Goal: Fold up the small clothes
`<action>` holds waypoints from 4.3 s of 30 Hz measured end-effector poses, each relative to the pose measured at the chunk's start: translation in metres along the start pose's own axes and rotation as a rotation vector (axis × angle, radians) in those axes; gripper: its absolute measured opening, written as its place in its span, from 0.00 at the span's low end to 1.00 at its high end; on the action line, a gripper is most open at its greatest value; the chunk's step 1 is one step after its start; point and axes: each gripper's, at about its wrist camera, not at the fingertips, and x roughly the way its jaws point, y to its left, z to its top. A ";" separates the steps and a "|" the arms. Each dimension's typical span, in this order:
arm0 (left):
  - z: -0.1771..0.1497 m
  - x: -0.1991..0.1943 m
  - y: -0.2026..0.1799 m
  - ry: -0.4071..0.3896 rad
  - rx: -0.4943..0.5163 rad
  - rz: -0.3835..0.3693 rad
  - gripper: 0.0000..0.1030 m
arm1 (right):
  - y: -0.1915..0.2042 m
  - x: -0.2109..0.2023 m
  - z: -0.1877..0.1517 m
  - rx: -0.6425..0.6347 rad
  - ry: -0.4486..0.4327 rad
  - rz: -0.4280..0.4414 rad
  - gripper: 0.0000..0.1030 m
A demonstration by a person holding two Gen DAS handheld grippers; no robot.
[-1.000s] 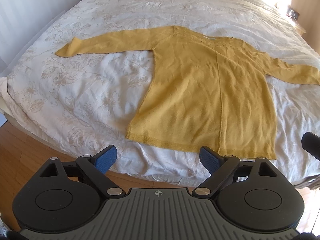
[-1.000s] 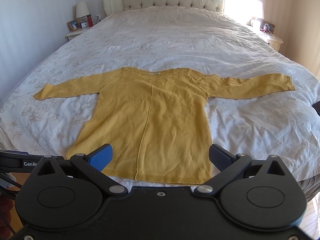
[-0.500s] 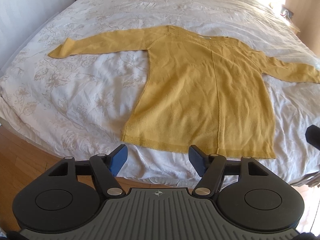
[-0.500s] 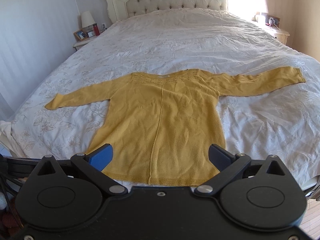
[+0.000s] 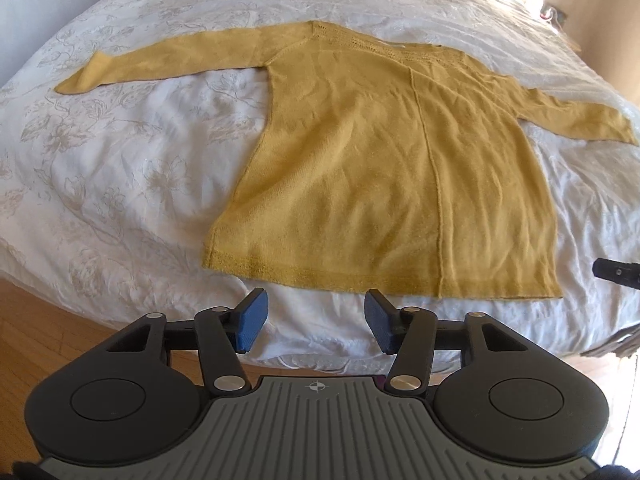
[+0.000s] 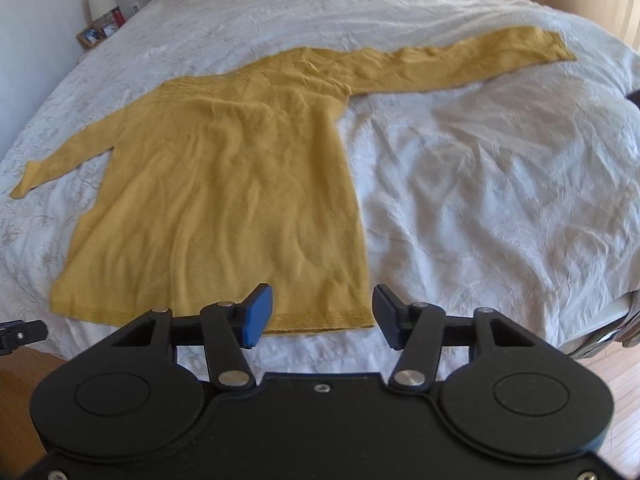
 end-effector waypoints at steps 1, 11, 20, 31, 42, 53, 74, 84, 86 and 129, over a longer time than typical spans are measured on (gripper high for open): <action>0.001 0.004 -0.002 -0.002 0.015 0.011 0.51 | -0.005 0.011 0.000 0.004 0.017 0.002 0.56; 0.034 0.042 -0.004 0.032 0.050 0.043 0.51 | -0.022 0.088 0.013 0.026 0.157 0.048 0.56; 0.063 0.058 0.001 0.042 -0.011 0.079 0.51 | -0.023 0.099 0.025 0.013 0.268 0.168 0.10; 0.100 0.087 0.013 0.013 -0.011 0.143 0.51 | -0.049 0.063 0.028 -0.032 0.250 0.081 0.09; 0.102 0.154 0.028 0.202 0.074 0.199 0.53 | -0.056 0.072 0.007 0.036 0.331 0.001 0.17; 0.080 0.144 0.073 0.251 -0.078 0.137 0.65 | -0.011 0.029 0.088 -0.094 0.060 -0.043 0.65; 0.110 0.153 0.117 0.320 -0.041 0.027 0.67 | 0.082 0.197 0.199 -0.116 0.106 0.050 0.70; 0.182 0.125 0.130 0.162 0.115 -0.033 0.63 | 0.099 0.174 0.220 -0.043 0.043 0.045 0.74; 0.196 0.133 0.126 0.147 0.126 -0.042 0.63 | 0.105 0.192 0.222 -0.085 0.083 -0.011 0.74; 0.198 0.120 -0.074 0.104 -0.072 0.042 0.63 | -0.258 0.075 0.315 0.021 -0.156 -0.209 0.89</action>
